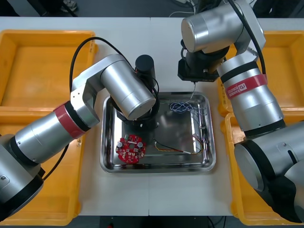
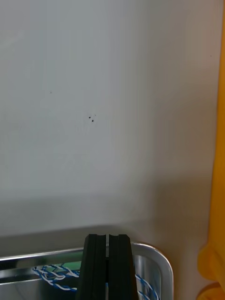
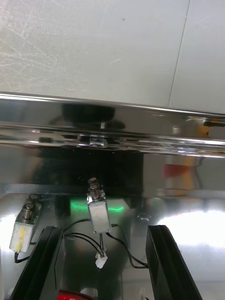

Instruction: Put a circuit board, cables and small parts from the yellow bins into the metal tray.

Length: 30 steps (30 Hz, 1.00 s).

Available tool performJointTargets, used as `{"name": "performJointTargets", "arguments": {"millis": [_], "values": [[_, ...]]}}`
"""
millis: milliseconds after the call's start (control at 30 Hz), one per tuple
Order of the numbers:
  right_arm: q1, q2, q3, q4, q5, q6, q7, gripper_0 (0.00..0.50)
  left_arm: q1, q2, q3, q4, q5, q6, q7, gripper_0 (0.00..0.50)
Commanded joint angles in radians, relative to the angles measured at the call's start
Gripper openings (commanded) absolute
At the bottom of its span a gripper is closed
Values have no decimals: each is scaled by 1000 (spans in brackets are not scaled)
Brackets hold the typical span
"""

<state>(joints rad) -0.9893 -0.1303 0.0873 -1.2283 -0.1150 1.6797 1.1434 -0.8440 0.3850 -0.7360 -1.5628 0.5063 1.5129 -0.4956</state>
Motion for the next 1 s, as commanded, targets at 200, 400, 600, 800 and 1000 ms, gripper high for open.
{"name": "performJointTargets", "arguments": {"millis": [200, 400, 600, 800, 1000], "values": [[116, -14, 35, -246, -45, 94, 6, 0, 5, 81, 89, -218, 63, 191, -40, 500], [172, -15, 48, -309, -72, 124, -2, 0, 5, 127, 158, -299, 121, 279, -54, 500], [209, -15, 94, -338, -72, 132, -14, 0, 6, 181, 236, -359, 181, 343, -77, 500], [247, -17, 130, -364, -55, 133, -14, 0, 6, 232, 339, -378, 232, 403, -144, 500], [255, -17, 147, -365, -52, 133, -19, 8, 16, 284, 411, -376, 256, 407, -251, 500]]}}
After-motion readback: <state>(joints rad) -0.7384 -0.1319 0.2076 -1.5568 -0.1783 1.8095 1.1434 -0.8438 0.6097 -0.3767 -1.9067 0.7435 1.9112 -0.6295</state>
